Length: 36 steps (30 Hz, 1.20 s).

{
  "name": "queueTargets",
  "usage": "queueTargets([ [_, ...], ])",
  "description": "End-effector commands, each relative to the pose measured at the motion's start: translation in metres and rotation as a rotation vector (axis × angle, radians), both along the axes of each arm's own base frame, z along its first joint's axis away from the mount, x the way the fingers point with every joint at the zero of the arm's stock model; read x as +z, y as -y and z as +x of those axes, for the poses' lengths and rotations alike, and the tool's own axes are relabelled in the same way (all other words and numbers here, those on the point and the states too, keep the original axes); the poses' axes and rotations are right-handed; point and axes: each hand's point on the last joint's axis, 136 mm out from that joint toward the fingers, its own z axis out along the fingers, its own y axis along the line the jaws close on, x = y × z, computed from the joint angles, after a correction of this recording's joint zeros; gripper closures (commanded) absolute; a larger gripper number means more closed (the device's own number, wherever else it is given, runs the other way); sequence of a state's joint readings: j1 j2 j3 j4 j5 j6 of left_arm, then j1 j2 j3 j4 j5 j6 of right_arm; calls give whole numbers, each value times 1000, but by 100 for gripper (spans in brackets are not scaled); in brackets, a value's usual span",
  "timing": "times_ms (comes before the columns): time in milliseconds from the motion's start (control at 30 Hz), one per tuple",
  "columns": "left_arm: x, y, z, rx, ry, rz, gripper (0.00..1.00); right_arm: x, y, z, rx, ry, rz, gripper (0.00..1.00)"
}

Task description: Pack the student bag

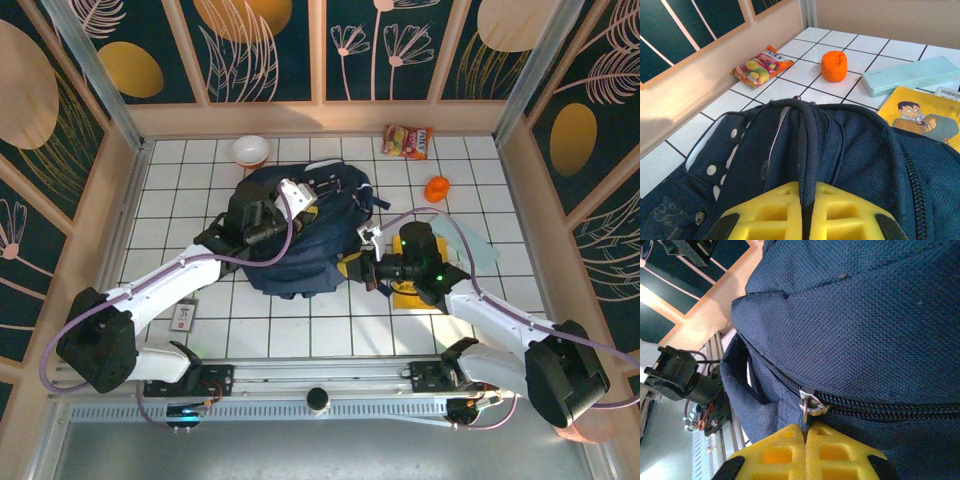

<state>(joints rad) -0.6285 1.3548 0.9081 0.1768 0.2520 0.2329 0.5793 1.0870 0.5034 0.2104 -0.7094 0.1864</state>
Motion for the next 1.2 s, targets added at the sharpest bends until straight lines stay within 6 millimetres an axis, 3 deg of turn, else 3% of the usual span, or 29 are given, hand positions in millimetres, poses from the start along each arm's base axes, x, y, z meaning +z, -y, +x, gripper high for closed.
queueTargets([
  [0, 52, -2, 6, 35, 134, -117, 100, 1, 4, 10, -57, 3, -20, 100],
  [267, 46, -13, 20, 175, 103, -150, 100, 15, -14, 9, -70, 16, -74, 100],
  [533, 31, 7, 15, 200, 53, -166, 100, 32, -47, -13, -49, -7, -43, 100],
  [767, 36, 18, 15, 183, 18, -233, 100, 21, -59, -21, -104, -136, -11, 100],
  [1033, 40, 26, 11, 145, -1, -297, 100, 26, -91, -22, -88, -174, 58, 100],
  [1167, 42, 25, 10, 144, 7, -296, 100, 26, -93, -17, -116, -198, 59, 100],
])
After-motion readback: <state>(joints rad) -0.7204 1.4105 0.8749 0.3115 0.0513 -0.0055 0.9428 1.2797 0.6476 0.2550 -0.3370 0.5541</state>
